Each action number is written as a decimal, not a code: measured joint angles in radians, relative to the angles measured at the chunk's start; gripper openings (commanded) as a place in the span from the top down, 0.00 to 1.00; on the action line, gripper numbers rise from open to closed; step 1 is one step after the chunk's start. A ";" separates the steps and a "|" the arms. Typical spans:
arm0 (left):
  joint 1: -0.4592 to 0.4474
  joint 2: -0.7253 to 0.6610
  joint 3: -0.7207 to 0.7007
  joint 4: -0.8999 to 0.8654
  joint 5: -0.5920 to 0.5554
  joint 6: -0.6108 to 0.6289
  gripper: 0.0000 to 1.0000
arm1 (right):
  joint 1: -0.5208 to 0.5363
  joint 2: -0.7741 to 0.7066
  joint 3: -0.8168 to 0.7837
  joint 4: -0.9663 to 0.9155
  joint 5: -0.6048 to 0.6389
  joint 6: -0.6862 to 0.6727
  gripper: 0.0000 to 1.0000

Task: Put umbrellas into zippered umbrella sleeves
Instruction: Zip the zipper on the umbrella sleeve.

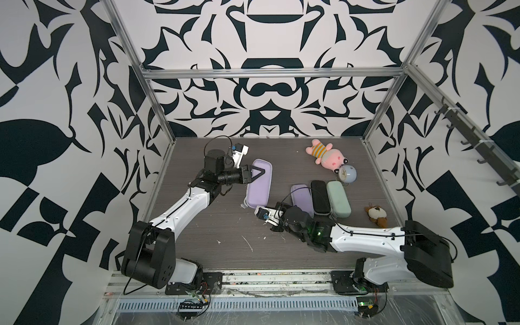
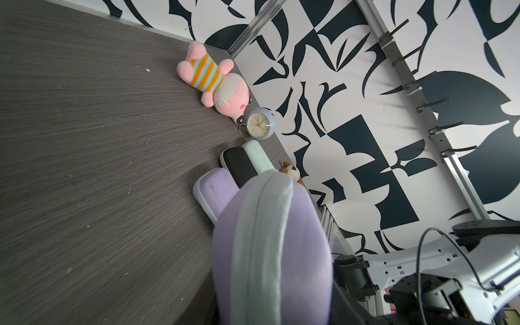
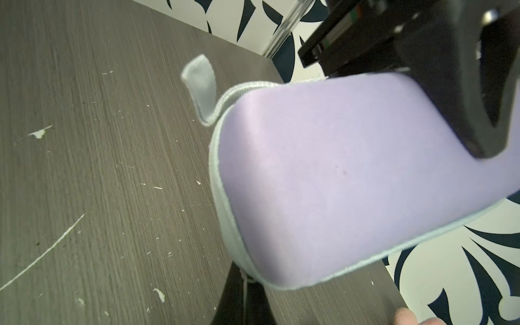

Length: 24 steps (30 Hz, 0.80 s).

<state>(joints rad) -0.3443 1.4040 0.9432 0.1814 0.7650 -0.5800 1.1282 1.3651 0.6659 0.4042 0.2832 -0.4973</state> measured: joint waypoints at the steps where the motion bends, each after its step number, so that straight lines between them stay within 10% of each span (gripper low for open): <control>1: 0.000 0.000 0.000 0.003 -0.008 -0.010 1.00 | 0.001 0.007 0.006 -0.001 -0.006 0.013 1.00; 24: -0.083 0.031 -0.238 0.391 -0.552 -0.218 1.00 | 0.007 0.261 0.124 0.094 0.001 0.556 1.00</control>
<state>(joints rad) -0.4274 1.4353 0.7048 0.5724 0.2134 -0.7979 1.1351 1.6260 0.7895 0.4984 0.2840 0.0586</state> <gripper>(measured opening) 0.391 0.048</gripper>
